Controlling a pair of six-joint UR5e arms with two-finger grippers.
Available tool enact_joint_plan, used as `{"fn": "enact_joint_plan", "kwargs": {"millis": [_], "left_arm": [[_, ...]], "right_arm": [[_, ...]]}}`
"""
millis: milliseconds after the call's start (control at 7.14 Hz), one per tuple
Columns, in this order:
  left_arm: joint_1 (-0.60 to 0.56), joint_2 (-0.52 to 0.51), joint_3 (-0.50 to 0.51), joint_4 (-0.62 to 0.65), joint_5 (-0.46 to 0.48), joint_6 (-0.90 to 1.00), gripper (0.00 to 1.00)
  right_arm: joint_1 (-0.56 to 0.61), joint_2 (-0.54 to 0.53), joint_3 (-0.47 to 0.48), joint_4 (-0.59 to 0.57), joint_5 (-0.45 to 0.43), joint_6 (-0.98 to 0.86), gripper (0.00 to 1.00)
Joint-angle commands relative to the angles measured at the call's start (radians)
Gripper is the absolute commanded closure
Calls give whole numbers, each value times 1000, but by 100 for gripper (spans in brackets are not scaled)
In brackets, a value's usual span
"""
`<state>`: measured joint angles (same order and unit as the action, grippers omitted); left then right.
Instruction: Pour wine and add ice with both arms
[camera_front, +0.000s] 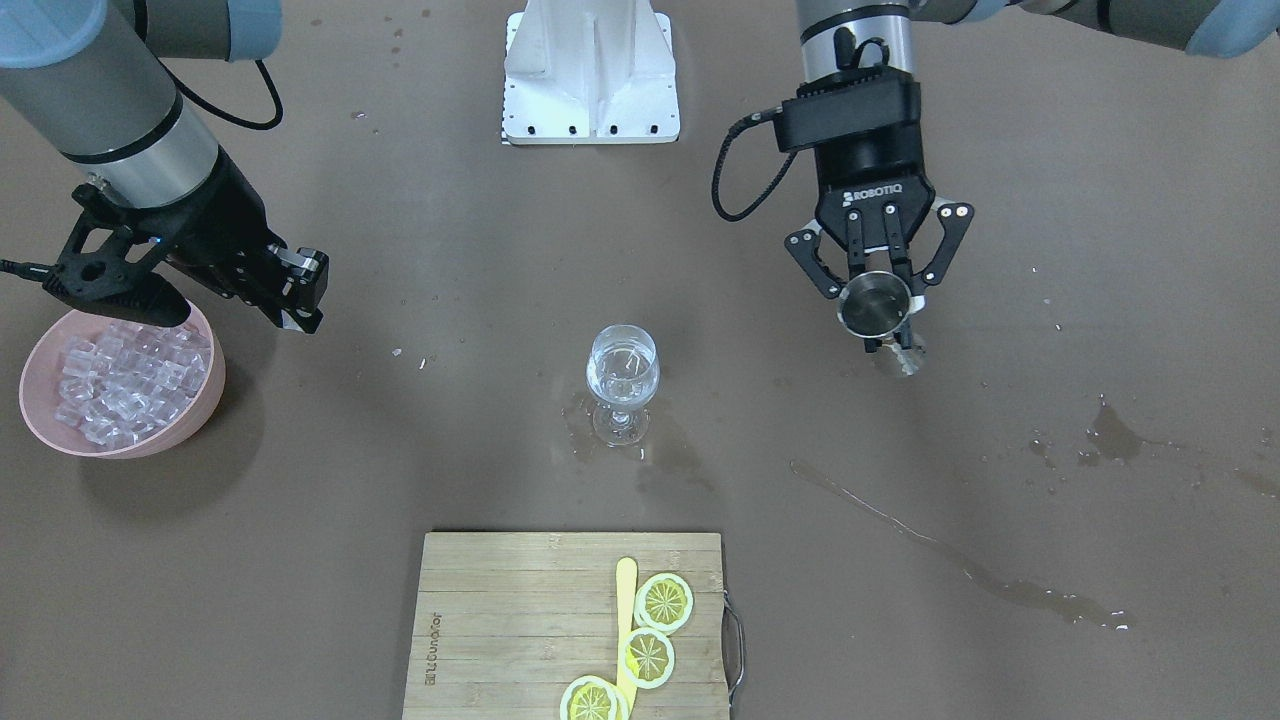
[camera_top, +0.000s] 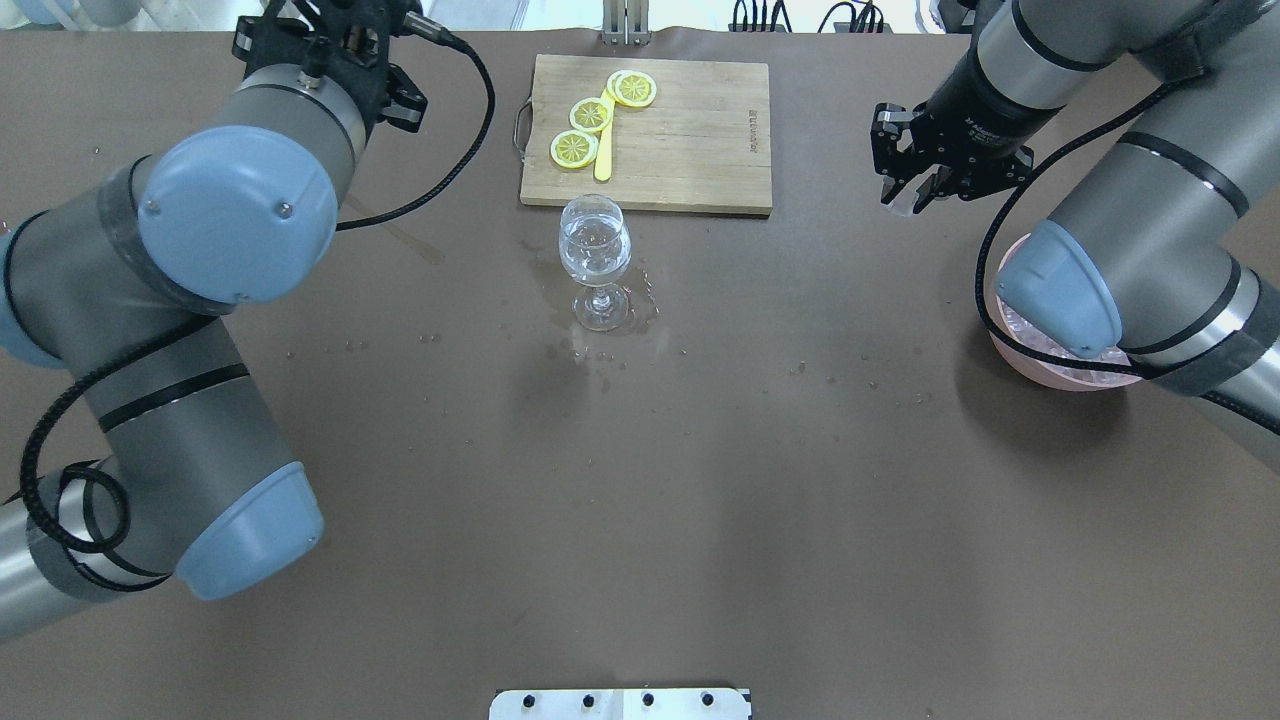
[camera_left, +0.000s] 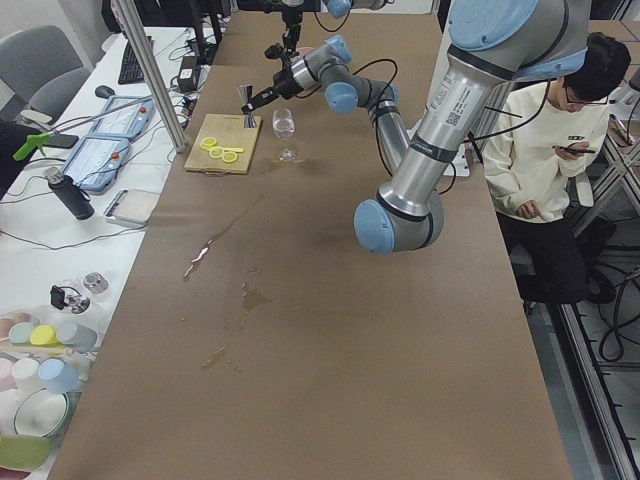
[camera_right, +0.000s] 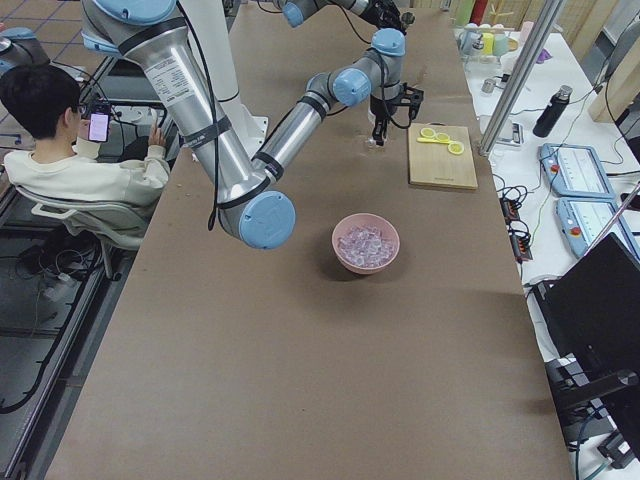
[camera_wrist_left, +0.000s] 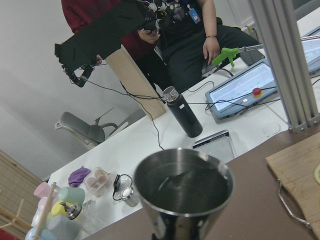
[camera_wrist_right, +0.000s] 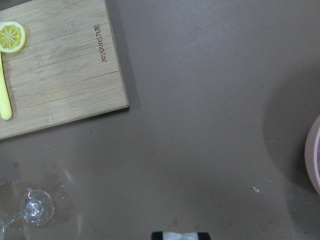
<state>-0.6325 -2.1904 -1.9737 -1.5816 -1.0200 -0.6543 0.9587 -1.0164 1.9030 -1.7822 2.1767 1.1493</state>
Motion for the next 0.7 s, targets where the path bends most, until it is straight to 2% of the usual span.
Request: {"fn": "enact_joint_plan", "kwargs": {"millis": [0,420,560], "left_arm": [[75,-55,44,-3,-12,-118,100],[169,-46,71,-2,4,-182,100],[186,-48,85,-1,44,-179,100]], "right_arm": [[-2,2,-1,0,0,1,100],[-2,-1,-1,1,0,0,100],[-2,-1,-2,3,0,0,100]]}}
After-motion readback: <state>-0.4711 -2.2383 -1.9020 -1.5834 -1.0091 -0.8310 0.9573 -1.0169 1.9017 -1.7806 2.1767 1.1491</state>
